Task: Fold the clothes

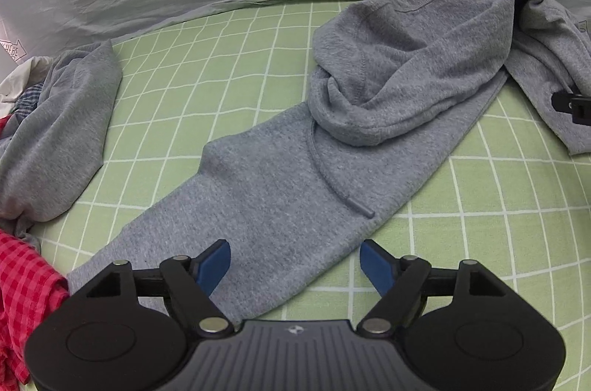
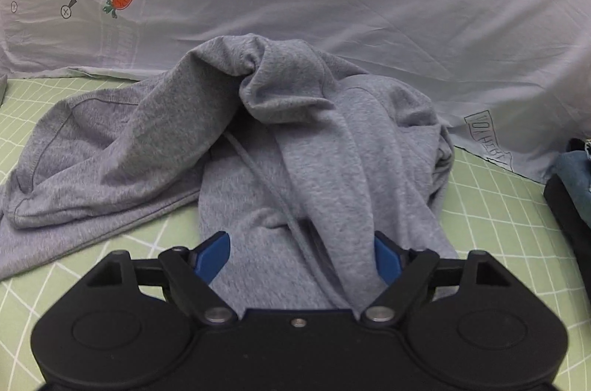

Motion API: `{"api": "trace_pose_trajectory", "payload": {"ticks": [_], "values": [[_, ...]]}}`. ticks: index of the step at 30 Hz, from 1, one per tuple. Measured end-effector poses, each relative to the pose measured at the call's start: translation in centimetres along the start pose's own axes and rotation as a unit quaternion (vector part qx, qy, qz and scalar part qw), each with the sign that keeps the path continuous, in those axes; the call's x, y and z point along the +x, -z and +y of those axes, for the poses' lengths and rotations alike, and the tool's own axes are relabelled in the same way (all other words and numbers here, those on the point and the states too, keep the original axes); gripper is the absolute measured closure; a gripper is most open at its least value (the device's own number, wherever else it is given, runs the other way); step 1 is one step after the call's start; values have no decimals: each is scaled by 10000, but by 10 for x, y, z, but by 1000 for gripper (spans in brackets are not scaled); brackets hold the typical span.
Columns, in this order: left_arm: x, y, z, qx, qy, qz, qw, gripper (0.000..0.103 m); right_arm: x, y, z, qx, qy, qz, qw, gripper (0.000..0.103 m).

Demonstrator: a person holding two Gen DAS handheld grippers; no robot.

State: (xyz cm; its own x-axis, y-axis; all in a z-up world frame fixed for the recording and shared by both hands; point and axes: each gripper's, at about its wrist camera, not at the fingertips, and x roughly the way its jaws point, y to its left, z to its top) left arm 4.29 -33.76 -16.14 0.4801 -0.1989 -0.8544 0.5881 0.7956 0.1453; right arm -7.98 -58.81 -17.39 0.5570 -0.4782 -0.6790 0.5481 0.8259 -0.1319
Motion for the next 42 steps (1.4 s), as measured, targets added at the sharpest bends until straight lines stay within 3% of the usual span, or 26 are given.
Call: {"api": "trace_pose_trajectory", "payload": {"ticks": [4,9,11,14,16,19,21,27,42], "values": [[10,-9,-3,-167,18,-46,9998,8,16,-1,0,148,-16,48,9999,0],[20,-14,5,-833,248,74,9962,6,37,-2,0,333,-35,108,9994,1],[19,-14,4,-870,204,22,9960,7,34,2,-5,481,-223,94,9986,12],[12,-14,1,-910,154,-95,9957,26,23,8,-11,488,-195,17,9986,60],[9,-14,1,-923,135,-114,9956,56,17,12,-16,282,-300,38,9991,71],[5,-17,0,-890,119,-65,9959,81,8,17,-24,118,-447,112,9989,78],[3,-16,2,-898,116,19,9959,92,0,22,-30,156,-525,189,9983,79],[-12,6,11,-973,149,253,9948,94,-41,57,-33,178,-642,319,9973,80],[-81,132,58,-1467,197,496,9877,94,-139,141,-7,504,-1221,606,9894,80]]}}
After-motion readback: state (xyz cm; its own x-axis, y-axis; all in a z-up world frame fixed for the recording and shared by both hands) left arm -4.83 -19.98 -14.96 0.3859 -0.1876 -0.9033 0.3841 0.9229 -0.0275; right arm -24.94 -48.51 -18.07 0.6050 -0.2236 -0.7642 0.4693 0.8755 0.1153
